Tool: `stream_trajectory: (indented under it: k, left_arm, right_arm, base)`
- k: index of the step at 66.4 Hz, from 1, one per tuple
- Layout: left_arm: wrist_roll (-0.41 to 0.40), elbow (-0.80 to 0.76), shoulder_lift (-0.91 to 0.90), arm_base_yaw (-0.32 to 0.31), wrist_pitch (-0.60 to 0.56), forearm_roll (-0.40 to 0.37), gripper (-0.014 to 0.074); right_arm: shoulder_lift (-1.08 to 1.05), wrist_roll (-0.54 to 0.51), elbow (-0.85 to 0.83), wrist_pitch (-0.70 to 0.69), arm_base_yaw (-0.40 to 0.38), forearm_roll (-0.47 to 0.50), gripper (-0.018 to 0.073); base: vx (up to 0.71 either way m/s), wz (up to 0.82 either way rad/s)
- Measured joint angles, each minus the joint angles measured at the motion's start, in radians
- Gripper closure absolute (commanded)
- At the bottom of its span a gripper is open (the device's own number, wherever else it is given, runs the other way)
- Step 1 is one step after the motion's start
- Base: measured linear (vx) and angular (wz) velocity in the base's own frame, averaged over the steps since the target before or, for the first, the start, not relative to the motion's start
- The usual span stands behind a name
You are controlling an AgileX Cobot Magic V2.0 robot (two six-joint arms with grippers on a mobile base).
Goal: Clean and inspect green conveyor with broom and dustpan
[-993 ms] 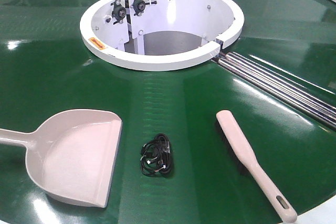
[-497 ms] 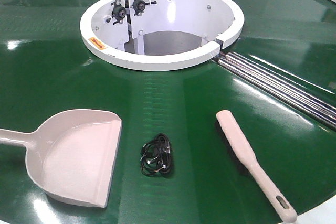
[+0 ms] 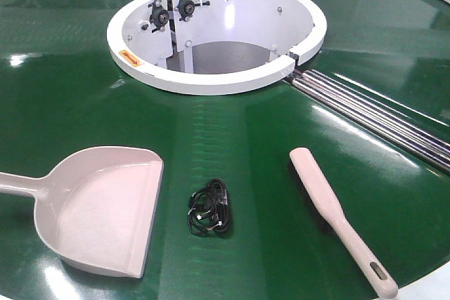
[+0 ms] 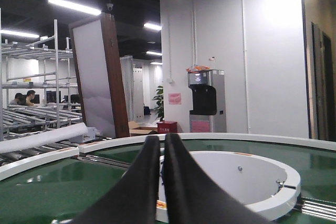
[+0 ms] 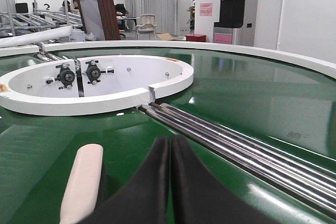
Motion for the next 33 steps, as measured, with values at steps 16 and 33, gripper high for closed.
stream_trajectory:
  k: [16, 33]
  left_arm:
    - [0.001, -0.281, 0.260, 0.000, 0.297, 0.000, 0.0602]
    - [0.001, -0.355, 0.493, 0.000, 0.468, 0.000, 0.0602]
  right_arm:
    - [0.000, 0.000, 0.000, 0.000, 0.000, 0.000, 0.0569]
    - [0.000, 0.000, 0.000, 0.000, 0.000, 0.000, 0.0569]
  base:
    - [0.00, 0.00]
    - [0.00, 0.00]
